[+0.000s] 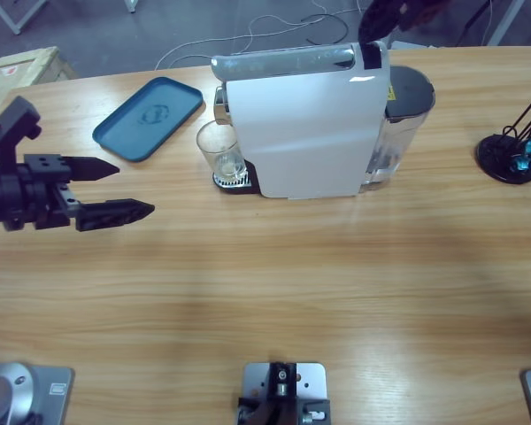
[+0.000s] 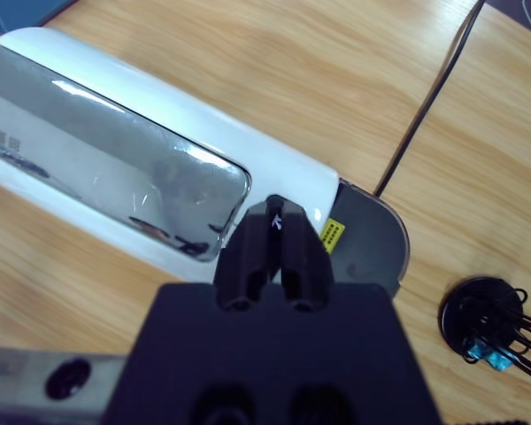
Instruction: Pour coffee
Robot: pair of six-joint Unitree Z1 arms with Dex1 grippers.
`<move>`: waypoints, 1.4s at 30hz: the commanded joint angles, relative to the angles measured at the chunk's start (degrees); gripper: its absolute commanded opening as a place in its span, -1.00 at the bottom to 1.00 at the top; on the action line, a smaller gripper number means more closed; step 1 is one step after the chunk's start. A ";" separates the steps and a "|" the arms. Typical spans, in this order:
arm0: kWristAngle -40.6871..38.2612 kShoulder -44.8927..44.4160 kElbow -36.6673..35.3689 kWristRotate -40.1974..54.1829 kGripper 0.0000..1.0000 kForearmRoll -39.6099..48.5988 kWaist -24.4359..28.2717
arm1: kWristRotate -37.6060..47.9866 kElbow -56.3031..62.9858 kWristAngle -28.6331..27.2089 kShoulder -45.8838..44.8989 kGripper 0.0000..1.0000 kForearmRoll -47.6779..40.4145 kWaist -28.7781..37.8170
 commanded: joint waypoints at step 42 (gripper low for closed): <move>-1.12 0.07 1.22 -0.29 0.96 -0.78 -0.63 | 4.67 7.00 -1.69 -6.56 1.00 0.92 2.90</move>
